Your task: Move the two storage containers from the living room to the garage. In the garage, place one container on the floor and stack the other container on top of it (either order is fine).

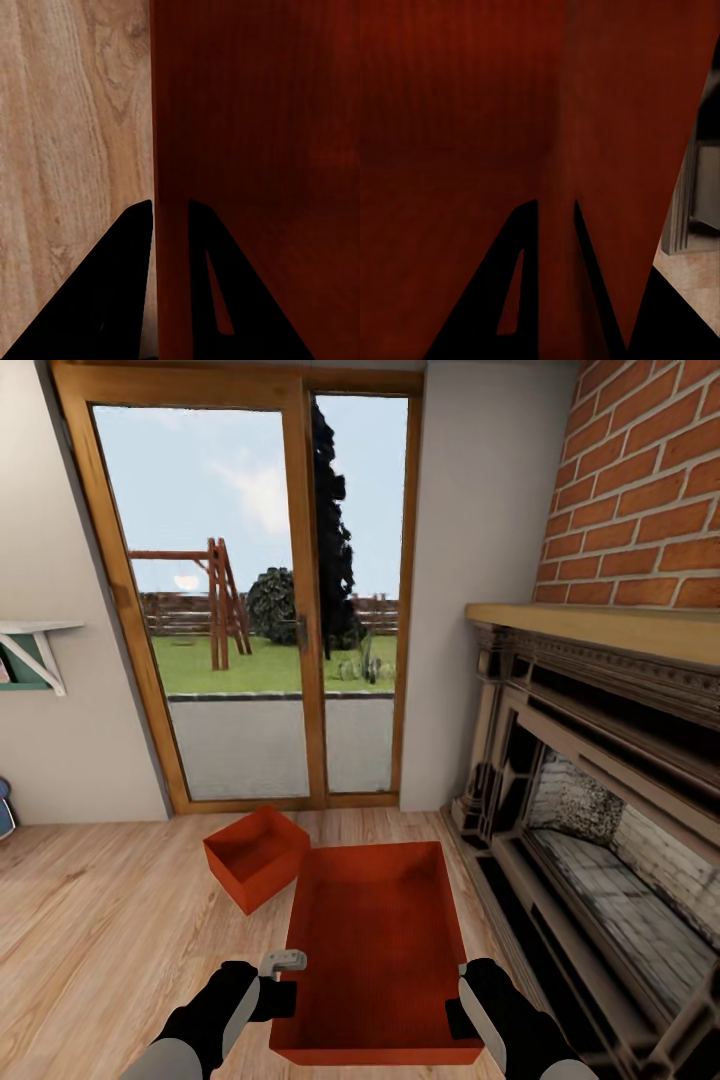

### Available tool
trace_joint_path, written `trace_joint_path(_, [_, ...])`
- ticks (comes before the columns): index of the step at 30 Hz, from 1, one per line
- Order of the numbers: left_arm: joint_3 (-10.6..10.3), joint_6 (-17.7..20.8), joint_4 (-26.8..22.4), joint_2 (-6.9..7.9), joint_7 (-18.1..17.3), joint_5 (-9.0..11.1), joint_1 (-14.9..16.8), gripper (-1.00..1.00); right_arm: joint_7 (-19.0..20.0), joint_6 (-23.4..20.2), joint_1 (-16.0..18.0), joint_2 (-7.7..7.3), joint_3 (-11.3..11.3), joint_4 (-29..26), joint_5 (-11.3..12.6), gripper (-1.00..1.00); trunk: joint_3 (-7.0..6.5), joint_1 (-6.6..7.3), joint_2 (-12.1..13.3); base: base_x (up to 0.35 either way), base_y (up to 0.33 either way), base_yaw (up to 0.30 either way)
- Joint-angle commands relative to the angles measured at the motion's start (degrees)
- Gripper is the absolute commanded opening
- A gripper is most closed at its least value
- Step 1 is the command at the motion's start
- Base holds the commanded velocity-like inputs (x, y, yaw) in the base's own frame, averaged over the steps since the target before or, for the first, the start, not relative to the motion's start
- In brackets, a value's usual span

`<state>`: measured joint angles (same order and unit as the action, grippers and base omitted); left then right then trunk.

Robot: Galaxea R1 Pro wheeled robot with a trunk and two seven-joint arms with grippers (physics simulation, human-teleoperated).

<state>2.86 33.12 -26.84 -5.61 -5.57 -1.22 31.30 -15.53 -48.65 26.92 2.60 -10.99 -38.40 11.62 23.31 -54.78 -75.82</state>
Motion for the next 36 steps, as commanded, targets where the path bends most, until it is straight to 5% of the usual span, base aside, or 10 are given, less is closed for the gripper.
trace_joint_path(1, [0.04, 0.37, -0.05, -0.11, -0.16, 0.79, -0.01, -1.00, -0.22, 0.48, 0.06, 0.83, -0.12, -0.10, 3.66, -1.00, 0.06, 0.00, -0.04, 0.000, 0.000, 0.000])
trace_joint_path(5, [0.04, 0.37, -0.03, -0.11, -0.15, 0.78, -0.01, -1.00, -0.21, 0.48, 0.06, 0.83, -0.10, -0.10, 3.67, -1.00, 0.05, 0.00, -0.04, 0.000, 0.000, 0.000])
trace_joint_path(22, [0.04, 0.37, -0.05, -0.11, -0.16, 0.69, -0.01, -1.00, -0.20, 0.48, 0.06, 0.83, -0.08, -0.10, 3.67, -1.00, -3.00, 3.73, 6.78, 0.000, 0.000, 0.000])
trace_joint_path(36, [-0.13, 0.37, -0.02, -0.11, -0.15, 0.74, -0.01, -1.00, -0.37, 0.47, 0.05, 0.74, 0.00, -0.19, 3.67, -1.00, -3.00, 3.73, 6.78, 0.000, 0.000, 0.000])
